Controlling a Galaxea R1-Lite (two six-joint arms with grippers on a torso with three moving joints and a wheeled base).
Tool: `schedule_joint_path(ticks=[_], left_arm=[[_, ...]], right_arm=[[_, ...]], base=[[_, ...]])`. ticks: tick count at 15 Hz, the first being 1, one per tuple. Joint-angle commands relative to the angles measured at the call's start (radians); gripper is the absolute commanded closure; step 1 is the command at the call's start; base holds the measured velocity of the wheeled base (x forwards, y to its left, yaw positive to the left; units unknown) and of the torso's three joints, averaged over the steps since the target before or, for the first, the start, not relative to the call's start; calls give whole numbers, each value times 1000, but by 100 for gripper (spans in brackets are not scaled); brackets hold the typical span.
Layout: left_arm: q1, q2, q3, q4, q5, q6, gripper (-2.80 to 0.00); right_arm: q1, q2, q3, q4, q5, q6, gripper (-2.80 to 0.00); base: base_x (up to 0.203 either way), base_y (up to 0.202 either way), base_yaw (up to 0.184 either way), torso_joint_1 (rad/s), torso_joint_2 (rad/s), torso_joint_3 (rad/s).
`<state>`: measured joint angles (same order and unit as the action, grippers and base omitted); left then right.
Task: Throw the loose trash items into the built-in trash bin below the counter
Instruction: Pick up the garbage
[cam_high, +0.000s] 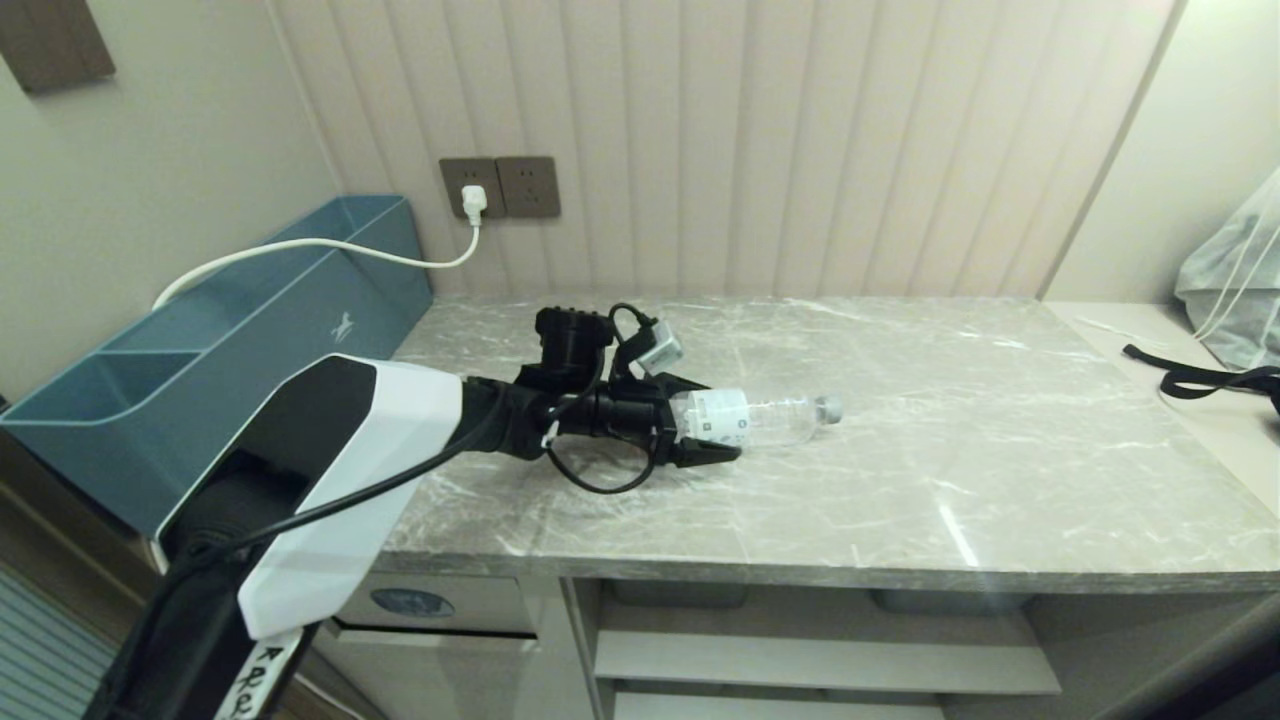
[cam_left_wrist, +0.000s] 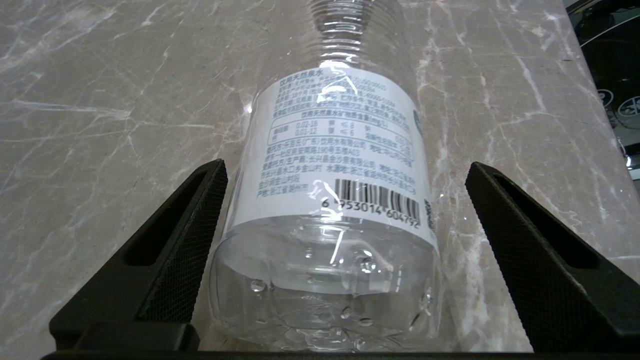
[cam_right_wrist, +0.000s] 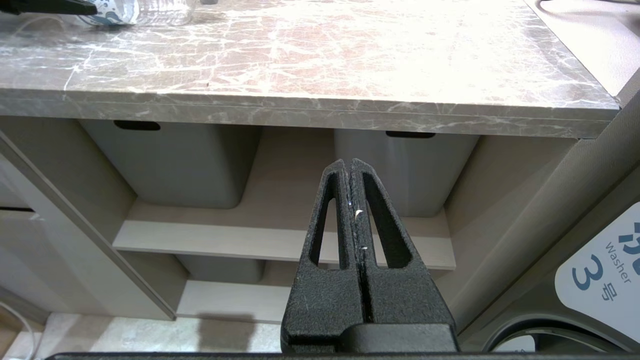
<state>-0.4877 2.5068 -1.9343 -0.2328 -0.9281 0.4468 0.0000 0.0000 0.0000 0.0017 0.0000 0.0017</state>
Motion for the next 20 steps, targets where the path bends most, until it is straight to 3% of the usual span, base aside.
schedule_joint_path(ticks=[1, 5, 6, 16, 20], left_arm=[[-2, 0, 0, -2, -1, 3, -280], [-2, 1, 0, -2, 5, 1, -280], [-2, 6, 0, -2, 5, -4, 0], [1, -19, 1, 0, 6, -7, 0], [26, -175, 50, 16, 6, -40, 0]], right_arm=[[0, 0, 0, 0, 0, 0, 0], [0, 0, 0, 0, 0, 0, 0], [0, 0, 0, 0, 0, -2, 0], [0, 0, 0, 0, 0, -2, 0], [0, 0, 0, 0, 0, 1, 0]], base=[[0, 0, 0, 0, 0, 0], [0, 0, 0, 0, 0, 0], [0, 0, 0, 0, 0, 0], [0, 0, 0, 0, 0, 0], [0, 0, 0, 0, 0, 0]])
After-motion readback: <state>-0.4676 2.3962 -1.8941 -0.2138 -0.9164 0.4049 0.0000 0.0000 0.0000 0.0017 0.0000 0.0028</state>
